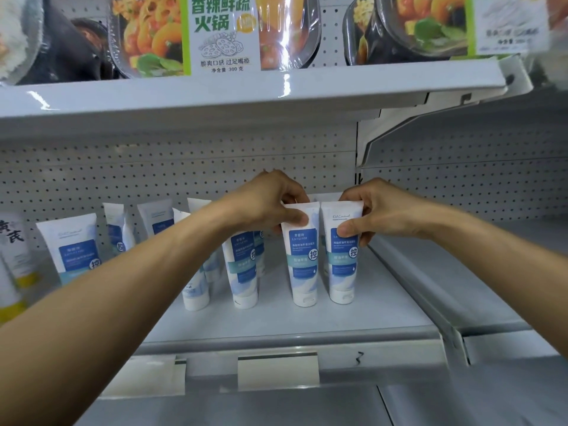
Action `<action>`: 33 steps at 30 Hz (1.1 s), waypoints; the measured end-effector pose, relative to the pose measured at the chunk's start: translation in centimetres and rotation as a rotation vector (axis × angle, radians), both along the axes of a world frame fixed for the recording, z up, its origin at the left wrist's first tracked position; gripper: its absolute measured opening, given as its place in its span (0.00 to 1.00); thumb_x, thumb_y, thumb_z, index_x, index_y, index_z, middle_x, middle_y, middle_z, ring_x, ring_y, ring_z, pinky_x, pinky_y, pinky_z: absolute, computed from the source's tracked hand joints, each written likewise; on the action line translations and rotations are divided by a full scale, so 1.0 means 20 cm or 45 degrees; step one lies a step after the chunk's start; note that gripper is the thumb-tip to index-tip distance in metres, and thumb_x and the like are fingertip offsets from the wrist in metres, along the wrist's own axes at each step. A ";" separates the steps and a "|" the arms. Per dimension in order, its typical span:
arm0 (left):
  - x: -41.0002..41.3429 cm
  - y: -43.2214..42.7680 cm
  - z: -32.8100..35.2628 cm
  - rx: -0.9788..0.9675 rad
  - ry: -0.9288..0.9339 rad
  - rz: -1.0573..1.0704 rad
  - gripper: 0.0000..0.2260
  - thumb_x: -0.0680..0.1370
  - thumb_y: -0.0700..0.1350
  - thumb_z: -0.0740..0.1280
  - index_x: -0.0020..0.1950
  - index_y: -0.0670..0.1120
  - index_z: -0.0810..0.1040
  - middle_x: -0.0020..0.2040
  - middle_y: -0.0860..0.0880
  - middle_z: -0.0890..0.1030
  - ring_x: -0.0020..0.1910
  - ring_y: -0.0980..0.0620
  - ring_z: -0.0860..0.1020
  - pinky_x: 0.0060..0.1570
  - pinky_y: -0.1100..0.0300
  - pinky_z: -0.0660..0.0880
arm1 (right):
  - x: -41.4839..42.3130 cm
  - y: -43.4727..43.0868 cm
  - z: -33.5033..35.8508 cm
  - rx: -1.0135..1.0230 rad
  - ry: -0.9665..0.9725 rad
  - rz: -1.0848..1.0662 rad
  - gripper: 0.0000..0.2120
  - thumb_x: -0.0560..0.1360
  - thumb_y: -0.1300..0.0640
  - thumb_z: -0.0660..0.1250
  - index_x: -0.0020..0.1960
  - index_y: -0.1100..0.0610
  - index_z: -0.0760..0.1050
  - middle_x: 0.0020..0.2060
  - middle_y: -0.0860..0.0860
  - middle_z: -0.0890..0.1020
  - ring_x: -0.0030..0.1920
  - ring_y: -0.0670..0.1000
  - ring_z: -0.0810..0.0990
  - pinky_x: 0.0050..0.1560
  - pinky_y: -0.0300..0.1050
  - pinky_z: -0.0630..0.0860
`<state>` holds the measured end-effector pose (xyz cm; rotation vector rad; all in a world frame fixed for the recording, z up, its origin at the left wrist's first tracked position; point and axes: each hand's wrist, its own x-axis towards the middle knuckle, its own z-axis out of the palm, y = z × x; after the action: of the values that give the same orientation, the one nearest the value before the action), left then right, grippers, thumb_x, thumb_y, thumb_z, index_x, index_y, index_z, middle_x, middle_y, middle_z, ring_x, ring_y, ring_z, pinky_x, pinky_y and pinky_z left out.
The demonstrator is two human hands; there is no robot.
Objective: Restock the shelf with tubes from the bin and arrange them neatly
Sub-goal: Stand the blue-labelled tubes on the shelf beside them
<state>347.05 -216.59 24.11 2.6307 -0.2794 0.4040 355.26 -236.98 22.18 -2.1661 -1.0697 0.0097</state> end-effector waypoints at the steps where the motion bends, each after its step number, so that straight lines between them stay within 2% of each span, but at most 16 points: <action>1: 0.00 0.00 0.00 0.002 0.006 0.001 0.06 0.75 0.43 0.71 0.51 0.46 0.81 0.50 0.51 0.83 0.35 0.60 0.82 0.33 0.69 0.77 | 0.00 0.00 0.00 -0.009 0.001 -0.002 0.07 0.71 0.62 0.74 0.47 0.62 0.79 0.41 0.56 0.85 0.37 0.50 0.84 0.37 0.44 0.83; 6: 0.00 -0.01 0.00 0.002 0.021 -0.002 0.06 0.75 0.44 0.71 0.52 0.48 0.81 0.52 0.51 0.82 0.43 0.55 0.82 0.37 0.66 0.79 | -0.01 0.00 0.01 -0.043 0.020 -0.018 0.08 0.71 0.62 0.74 0.48 0.61 0.78 0.42 0.55 0.85 0.36 0.48 0.84 0.38 0.44 0.83; 12: -0.02 -0.01 0.01 0.050 0.064 0.027 0.07 0.75 0.46 0.71 0.53 0.50 0.80 0.50 0.52 0.83 0.42 0.53 0.83 0.43 0.60 0.82 | -0.03 0.00 0.02 -0.054 0.020 -0.029 0.08 0.71 0.62 0.74 0.48 0.60 0.79 0.42 0.54 0.85 0.37 0.47 0.84 0.41 0.48 0.83; 17: -0.03 -0.03 0.02 0.064 0.070 0.056 0.10 0.75 0.47 0.72 0.55 0.50 0.80 0.51 0.52 0.82 0.43 0.55 0.82 0.40 0.65 0.80 | -0.03 0.00 0.04 -0.034 -0.005 -0.053 0.10 0.69 0.58 0.76 0.50 0.56 0.80 0.44 0.51 0.85 0.45 0.51 0.84 0.46 0.49 0.83; 20: -0.05 -0.02 0.03 0.113 -0.011 0.080 0.11 0.76 0.50 0.70 0.57 0.51 0.78 0.52 0.53 0.82 0.46 0.57 0.81 0.45 0.63 0.79 | -0.05 -0.01 0.07 0.043 -0.059 -0.047 0.10 0.70 0.57 0.76 0.50 0.55 0.80 0.43 0.50 0.85 0.42 0.47 0.83 0.43 0.43 0.82; 22: -0.06 0.02 0.06 0.145 -0.157 0.112 0.11 0.77 0.53 0.68 0.58 0.53 0.78 0.53 0.55 0.80 0.48 0.60 0.78 0.46 0.67 0.74 | -0.05 -0.02 0.09 0.132 -0.144 -0.067 0.08 0.71 0.57 0.75 0.49 0.56 0.81 0.43 0.49 0.85 0.39 0.41 0.81 0.40 0.33 0.79; 24: -0.08 0.09 0.10 0.089 -0.286 0.144 0.09 0.78 0.51 0.66 0.58 0.54 0.78 0.52 0.56 0.80 0.50 0.59 0.77 0.47 0.67 0.71 | -0.04 -0.02 0.11 0.224 -0.230 -0.089 0.07 0.72 0.57 0.73 0.50 0.56 0.81 0.44 0.47 0.84 0.39 0.38 0.81 0.39 0.28 0.75; 26: -0.09 0.18 0.15 0.030 -0.336 0.177 0.08 0.78 0.48 0.67 0.57 0.52 0.80 0.51 0.55 0.81 0.50 0.58 0.78 0.47 0.69 0.71 | -0.02 -0.01 0.13 0.292 -0.272 -0.095 0.07 0.74 0.57 0.72 0.51 0.56 0.81 0.45 0.46 0.84 0.42 0.39 0.81 0.39 0.25 0.73; 28: -0.09 0.26 0.18 0.070 -0.291 0.227 0.09 0.78 0.45 0.68 0.57 0.51 0.81 0.52 0.54 0.82 0.50 0.58 0.78 0.49 0.69 0.70 | 0.01 0.02 0.15 0.291 -0.289 -0.087 0.06 0.74 0.57 0.71 0.51 0.54 0.81 0.46 0.45 0.84 0.45 0.39 0.81 0.41 0.23 0.72; 30: -0.07 0.32 0.19 0.138 -0.194 0.275 0.10 0.76 0.45 0.70 0.58 0.51 0.81 0.52 0.54 0.82 0.50 0.58 0.78 0.53 0.66 0.70 | 0.04 0.08 0.18 0.221 -0.310 -0.073 0.06 0.74 0.57 0.71 0.51 0.51 0.81 0.46 0.43 0.83 0.47 0.40 0.81 0.47 0.28 0.74; 33: -0.01 0.38 0.19 0.240 -0.066 0.345 0.11 0.74 0.52 0.72 0.55 0.53 0.82 0.54 0.54 0.83 0.49 0.57 0.78 0.57 0.61 0.71 | 0.08 0.16 0.23 0.084 -0.332 -0.043 0.09 0.74 0.56 0.71 0.53 0.50 0.81 0.48 0.41 0.83 0.49 0.38 0.80 0.48 0.29 0.73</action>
<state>346.88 -209.02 27.88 2.8560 0.0268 0.5605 356.84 -233.77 26.83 -2.1666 -1.1591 -0.3273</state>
